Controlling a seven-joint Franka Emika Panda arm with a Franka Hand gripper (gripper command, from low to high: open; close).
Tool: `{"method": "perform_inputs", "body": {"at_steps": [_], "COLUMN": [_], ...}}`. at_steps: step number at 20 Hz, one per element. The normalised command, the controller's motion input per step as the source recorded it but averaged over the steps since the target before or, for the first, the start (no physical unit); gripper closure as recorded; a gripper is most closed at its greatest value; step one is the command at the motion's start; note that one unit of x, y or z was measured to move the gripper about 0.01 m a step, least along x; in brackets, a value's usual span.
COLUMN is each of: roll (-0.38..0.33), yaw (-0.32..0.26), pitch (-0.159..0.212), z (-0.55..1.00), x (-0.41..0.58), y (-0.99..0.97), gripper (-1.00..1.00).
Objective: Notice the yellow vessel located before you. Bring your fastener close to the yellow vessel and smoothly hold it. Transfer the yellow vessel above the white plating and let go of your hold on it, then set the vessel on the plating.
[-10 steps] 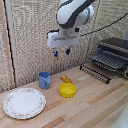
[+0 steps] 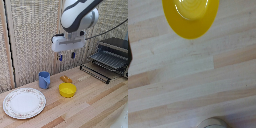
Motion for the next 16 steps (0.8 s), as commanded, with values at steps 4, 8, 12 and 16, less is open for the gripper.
{"method": "perform_inputs", "body": {"at_steps": [4,8,12,16], "roll": [-0.007,-0.03,-0.045,-0.043], "yaw": [0.017,0.066,0.103,0.121], "pitch": [0.0,0.0,0.0,-0.009], "z": [-0.42,-0.52,-0.56,-0.52], "x": [-0.329,-0.028,0.013,0.141], "y": [-0.25,-0.15,-0.17,-0.23], "gripper": [-1.0,-1.0,-1.0,-1.0]}}
